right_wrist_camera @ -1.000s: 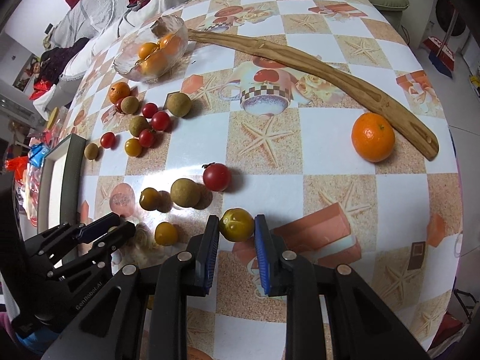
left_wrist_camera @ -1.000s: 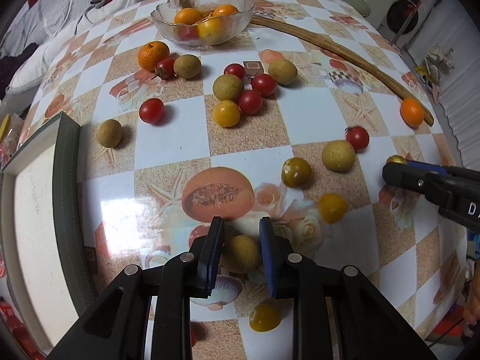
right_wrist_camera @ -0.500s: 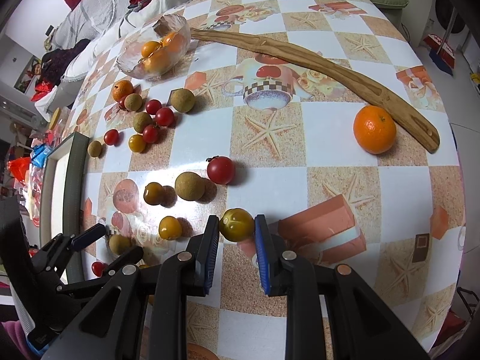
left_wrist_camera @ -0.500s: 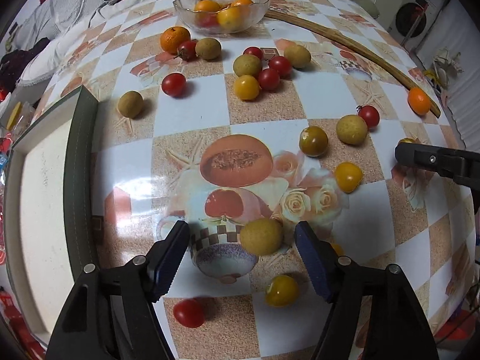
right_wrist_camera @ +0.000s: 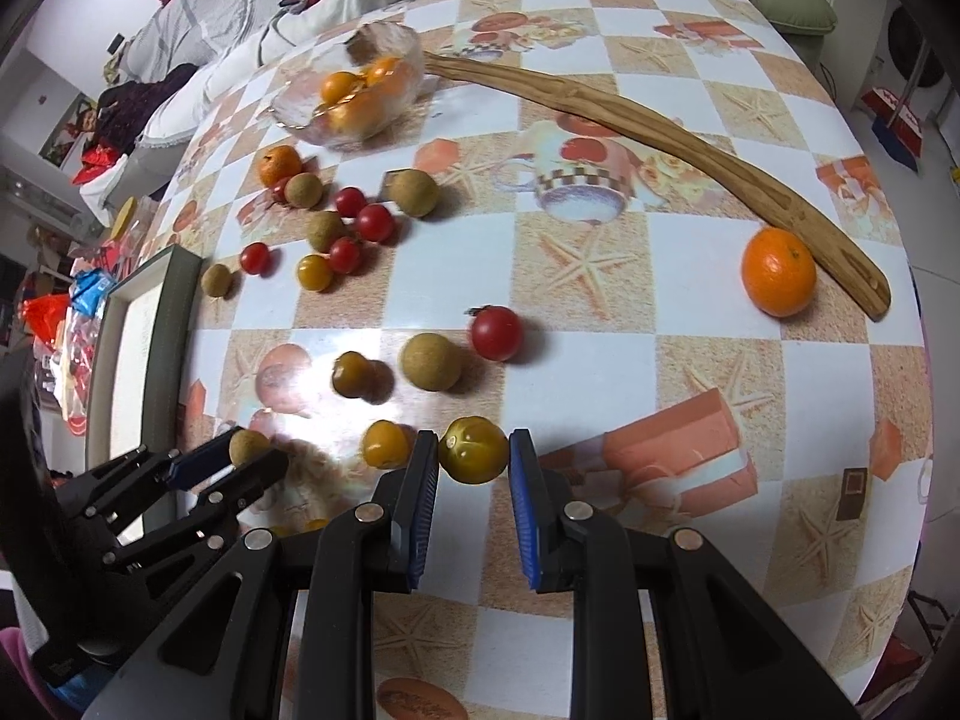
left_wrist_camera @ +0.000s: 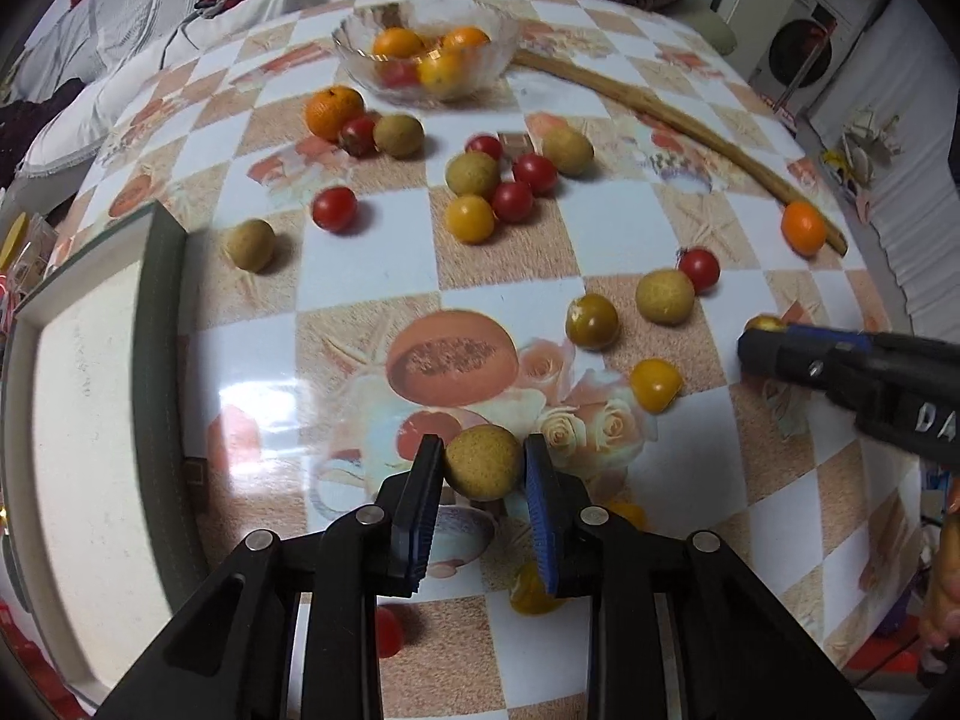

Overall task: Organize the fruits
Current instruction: 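Carry both fruits over the white tray and open both tools to drop them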

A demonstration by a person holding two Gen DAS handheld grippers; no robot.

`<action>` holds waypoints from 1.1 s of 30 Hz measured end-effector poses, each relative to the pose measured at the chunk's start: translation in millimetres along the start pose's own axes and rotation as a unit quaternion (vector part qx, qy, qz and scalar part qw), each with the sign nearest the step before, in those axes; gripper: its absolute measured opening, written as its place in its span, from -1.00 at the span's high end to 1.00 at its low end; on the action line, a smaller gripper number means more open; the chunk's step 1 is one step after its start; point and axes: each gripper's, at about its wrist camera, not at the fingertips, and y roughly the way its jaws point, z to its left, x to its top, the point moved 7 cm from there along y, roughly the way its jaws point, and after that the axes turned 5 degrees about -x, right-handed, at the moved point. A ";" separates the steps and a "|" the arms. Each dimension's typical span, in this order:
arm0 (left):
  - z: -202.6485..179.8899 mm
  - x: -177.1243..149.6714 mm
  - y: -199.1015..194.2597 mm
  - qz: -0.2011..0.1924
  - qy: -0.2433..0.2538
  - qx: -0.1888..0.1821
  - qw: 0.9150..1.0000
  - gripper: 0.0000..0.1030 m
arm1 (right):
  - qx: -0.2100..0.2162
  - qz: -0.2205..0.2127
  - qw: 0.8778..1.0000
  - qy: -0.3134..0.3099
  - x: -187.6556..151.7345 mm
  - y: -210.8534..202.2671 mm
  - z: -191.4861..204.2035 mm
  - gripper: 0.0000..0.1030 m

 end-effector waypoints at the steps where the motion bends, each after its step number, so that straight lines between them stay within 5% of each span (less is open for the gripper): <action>1: 2.8 1.3 -4.6 -0.003 -0.003 -0.003 1.000 0.45 | 0.000 0.000 1.000 -0.003 0.0 -0.9 3.9 0.50; 13: 92.7 -9.0 -57.5 -0.030 -0.032 -0.001 0.999 0.45 | 0.016 -0.003 0.999 -0.035 1.6 1.7 110.4 0.50; 24: 252.6 -29.9 -72.7 -0.025 -0.104 0.085 0.991 0.45 | 0.069 0.007 0.995 -0.070 16.9 32.7 256.5 0.50; 33: 279.6 -44.1 -54.3 -0.005 -0.115 0.088 0.989 0.45 | 0.038 0.030 0.993 -0.110 24.6 77.4 309.9 0.50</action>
